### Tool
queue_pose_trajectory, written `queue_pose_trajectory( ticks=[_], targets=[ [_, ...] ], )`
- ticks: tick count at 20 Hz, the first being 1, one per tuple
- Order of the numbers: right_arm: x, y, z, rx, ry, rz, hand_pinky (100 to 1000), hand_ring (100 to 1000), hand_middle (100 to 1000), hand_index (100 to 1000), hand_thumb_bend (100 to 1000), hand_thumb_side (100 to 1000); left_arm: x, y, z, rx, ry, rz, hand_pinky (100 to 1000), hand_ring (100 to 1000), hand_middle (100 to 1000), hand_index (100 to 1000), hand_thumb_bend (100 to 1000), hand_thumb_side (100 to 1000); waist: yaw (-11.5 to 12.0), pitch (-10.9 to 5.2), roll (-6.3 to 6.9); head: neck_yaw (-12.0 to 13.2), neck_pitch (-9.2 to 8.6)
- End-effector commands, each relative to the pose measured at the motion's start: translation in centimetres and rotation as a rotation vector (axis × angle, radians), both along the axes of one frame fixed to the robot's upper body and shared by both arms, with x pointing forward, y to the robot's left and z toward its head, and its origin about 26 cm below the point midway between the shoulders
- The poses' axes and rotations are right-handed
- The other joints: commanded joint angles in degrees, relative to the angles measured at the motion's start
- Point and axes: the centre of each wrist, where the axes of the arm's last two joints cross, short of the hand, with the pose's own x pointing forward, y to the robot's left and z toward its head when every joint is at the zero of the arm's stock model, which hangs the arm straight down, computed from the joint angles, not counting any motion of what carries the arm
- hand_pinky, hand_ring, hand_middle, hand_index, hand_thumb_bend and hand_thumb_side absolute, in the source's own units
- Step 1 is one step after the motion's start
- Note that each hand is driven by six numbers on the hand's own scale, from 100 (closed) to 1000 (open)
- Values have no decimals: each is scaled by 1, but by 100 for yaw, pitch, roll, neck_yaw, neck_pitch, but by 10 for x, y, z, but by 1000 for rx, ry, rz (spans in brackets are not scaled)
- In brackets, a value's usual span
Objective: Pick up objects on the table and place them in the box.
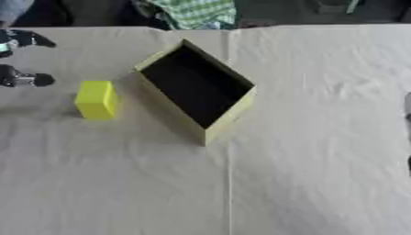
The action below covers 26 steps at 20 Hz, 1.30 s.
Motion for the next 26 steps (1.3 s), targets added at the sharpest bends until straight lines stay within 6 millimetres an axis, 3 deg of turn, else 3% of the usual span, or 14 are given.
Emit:
queue_pose_trajectory(
  ticks=[1, 6, 12, 18, 26],
  targets=[
    [-3, 1, 9, -8, -31, 16, 737, 738, 500, 807, 100, 666, 4, -6, 11, 113, 64, -29, 1000, 969, 907, 960, 669, 864, 0, -101, 64, 49, -28],
    [-3, 3, 9, -3, -29, 22, 737, 738, 500, 807, 100, 666, 13, -23, 3, 161, 117, -22, 1000, 984, 933, 986, 675, 842, -10, -100, 58, 93, -24],
    [-3, 3, 8, 0, -24, 25, 737, 739, 499, 807, 100, 666, 20, -41, -6, 203, 133, -30, 1000, 990, 939, 982, 747, 868, -32, -89, 62, 157, 18],
    [-3, 4, 9, 3, -25, 25, 738, 739, 499, 807, 100, 666, 22, -50, -16, 253, 165, -88, 1000, 997, 954, 989, 728, 850, -44, -81, 77, 175, 31],
    [-3, 5, 9, 1, -27, 34, 738, 739, 498, 807, 100, 667, 22, -63, -9, 336, 144, -86, 1000, 1000, 968, 973, 687, 785, -49, -59, 80, 116, -22]
  ],
)
